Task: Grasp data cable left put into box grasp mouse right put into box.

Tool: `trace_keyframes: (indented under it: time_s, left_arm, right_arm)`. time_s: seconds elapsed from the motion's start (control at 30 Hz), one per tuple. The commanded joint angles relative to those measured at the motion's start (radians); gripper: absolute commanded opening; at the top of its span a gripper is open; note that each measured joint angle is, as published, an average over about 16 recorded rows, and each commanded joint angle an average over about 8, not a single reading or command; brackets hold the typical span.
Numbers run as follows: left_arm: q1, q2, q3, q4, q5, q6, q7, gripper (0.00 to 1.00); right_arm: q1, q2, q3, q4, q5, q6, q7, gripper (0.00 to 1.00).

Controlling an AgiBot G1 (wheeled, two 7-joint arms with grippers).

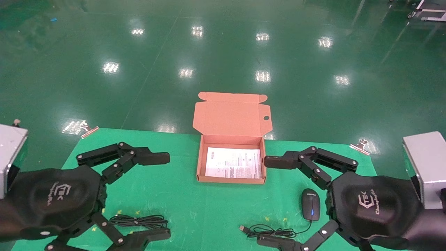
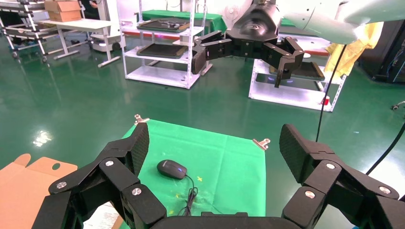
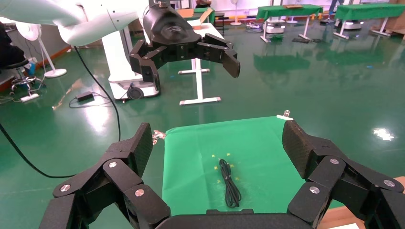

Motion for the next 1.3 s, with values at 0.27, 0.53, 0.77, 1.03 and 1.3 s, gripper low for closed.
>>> trace_keyframes:
  time_s: [0.27, 0.53, 0.77, 1.03, 1.3]
  left_arm:
    - [0.0, 0.0, 0.0, 0.0, 0.0, 0.0, 0.0, 1.0]
    - [0.0, 0.0, 0.0, 0.0, 0.0, 0.0, 0.0, 1.0]
    - [-0.002, 0.001, 0.001, 0.001, 0.003, -0.002, 0.001, 1.0]
    - [-0.07, 0.012, 0.041, -0.004, 0.104, 0.013, 0.008, 1.0]
    - [-0.198, 0.033, 0.126, 0.002, 0.281, 0.046, -0.033, 1.0]
  right_arm:
    - [0.0, 0.0, 0.0, 0.0, 0.0, 0.0, 0.0, 1.0]
    - [0.0, 0.0, 0.0, 0.0, 0.0, 0.0, 0.0, 1.0]
    - [0.0, 0.0, 0.001, 0.0, 0.0, 0.0, 0.0, 1.0]
    - [0.059, 0.002, -0.03, 0.018, -0.099, -0.013, -0.022, 1.0]
    - [0.246, -0.037, -0.141, 0.054, -0.366, -0.056, -0.06, 1.0]
